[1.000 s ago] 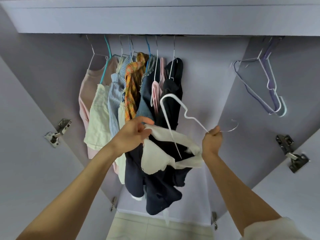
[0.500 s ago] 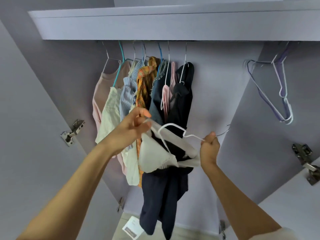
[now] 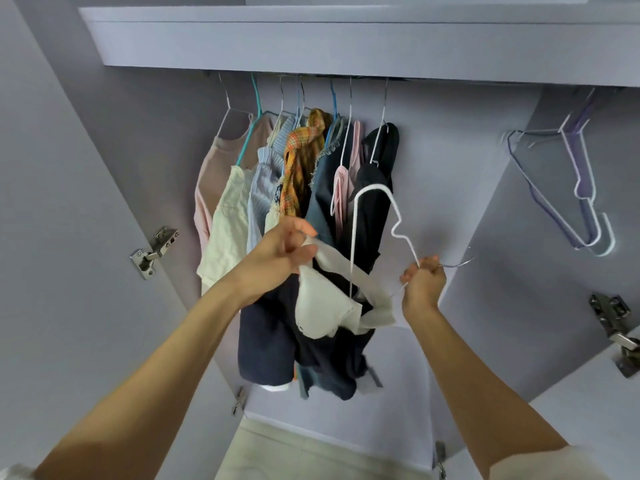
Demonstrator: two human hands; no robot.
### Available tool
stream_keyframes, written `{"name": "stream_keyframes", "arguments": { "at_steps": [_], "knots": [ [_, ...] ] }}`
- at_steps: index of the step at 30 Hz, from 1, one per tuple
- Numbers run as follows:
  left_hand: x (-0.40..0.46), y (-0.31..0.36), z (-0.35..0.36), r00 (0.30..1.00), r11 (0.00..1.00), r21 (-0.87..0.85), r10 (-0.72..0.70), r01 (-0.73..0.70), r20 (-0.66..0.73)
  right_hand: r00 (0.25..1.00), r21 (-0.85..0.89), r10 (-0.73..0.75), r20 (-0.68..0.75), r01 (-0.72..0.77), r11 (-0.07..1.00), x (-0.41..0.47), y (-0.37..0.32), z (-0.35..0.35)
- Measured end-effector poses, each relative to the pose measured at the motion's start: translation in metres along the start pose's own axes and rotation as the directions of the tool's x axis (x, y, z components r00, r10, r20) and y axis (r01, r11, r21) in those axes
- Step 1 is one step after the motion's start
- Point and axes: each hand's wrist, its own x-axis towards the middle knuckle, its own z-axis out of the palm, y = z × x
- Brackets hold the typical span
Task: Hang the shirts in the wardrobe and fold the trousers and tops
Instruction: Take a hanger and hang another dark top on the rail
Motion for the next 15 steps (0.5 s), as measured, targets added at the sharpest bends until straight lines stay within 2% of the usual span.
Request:
{"name": "stream_keyframes", "arguments": {
  "at_steps": [4, 8, 10, 12, 14, 15],
  "knots": [
    [0.007, 0.021, 0.013, 0.997, 0.996, -0.066, 0.069, -0.066, 0.044, 0.994, 0.015, 0.062, 0.089, -0.064, 0.998, -0.021, 0.013, 0.014],
    [0.005, 0.037, 0.008, 0.993, 0.951, -0.295, 0.113, -0.096, 0.041, 0.98, -0.007, 0.112, 0.164, -0.113, 0.994, -0.032, 0.025, 0.022],
    [0.001, 0.043, -0.001, 0.99, 0.92, -0.377, 0.131, -0.104, 0.047, 0.986, -0.096, 0.062, 0.157, -0.047, 0.994, -0.033, 0.027, 0.026],
    [-0.005, 0.046, -0.013, 0.991, 0.915, -0.392, 0.123, -0.096, 0.043, 0.987, -0.202, -0.055, 0.152, 0.086, 0.976, -0.03, 0.027, 0.025],
    [-0.013, 0.043, -0.026, 0.996, 0.943, -0.322, 0.088, -0.08, 0.009, 0.969, -0.278, -0.183, 0.169, 0.225, 0.934, -0.026, 0.025, 0.021],
    [-0.017, 0.04, -0.032, 0.997, 0.97, -0.232, 0.069, -0.072, -0.022, 0.957, -0.313, -0.235, 0.171, 0.279, 0.908, -0.023, 0.022, 0.018]
  ]
}}
